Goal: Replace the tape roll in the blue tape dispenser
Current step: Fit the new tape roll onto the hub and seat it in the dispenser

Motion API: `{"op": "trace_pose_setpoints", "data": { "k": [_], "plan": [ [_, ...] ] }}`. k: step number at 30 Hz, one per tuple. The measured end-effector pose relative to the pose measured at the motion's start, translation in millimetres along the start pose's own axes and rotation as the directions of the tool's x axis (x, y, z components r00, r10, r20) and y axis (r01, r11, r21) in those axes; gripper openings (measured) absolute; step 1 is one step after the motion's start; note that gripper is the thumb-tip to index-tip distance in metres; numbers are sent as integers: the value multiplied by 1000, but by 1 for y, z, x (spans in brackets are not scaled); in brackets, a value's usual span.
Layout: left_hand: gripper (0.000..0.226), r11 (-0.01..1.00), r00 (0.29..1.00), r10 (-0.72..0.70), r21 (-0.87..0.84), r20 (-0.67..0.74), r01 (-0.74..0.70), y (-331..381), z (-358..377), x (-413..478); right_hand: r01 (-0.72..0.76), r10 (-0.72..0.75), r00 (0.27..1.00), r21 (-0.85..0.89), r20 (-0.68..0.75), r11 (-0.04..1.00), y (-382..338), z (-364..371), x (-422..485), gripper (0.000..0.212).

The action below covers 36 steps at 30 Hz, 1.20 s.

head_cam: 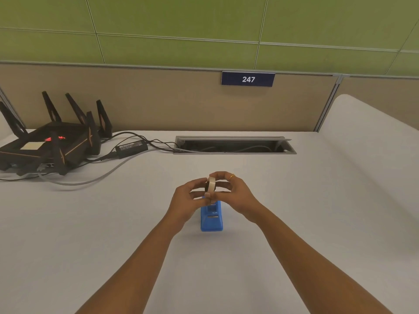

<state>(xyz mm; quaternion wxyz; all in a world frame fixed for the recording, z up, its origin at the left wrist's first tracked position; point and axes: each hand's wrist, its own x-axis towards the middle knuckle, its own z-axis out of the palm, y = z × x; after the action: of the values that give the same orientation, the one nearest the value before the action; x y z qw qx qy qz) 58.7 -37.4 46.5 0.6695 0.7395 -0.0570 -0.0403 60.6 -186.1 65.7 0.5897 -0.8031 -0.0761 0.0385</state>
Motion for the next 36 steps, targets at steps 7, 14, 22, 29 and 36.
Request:
{"op": "trace_pose_setpoints", "data": {
  "k": [7, 14, 22, 29, 36],
  "plan": [
    [43, 989, 999, -48, -140, 2, 48, -7, -1, 2, 21, -16, 998, -93, 59, 995, 3, -2, 5, 49],
    [50, 991, 997, -64, -111, 50, 69, -11, -3, 6, 27, -16, 996, -129, 83, 991, 7, -4, 7, 51],
    [40, 988, 998, -38, -149, 47, 45, -9, -3, 8, 46, -40, 998, -180, 38, 983, 6, -3, 6, 51],
    [26, 990, 999, -36, -135, 2, 36, -3, 4, 10, 77, -80, 997, -197, -8, 977, 9, 0, 4, 50],
    [21, 985, 991, -93, -156, -95, 78, 2, 5, 13, 104, -102, 995, -332, 24, 937, 7, -3, 10, 40]
  ]
}}
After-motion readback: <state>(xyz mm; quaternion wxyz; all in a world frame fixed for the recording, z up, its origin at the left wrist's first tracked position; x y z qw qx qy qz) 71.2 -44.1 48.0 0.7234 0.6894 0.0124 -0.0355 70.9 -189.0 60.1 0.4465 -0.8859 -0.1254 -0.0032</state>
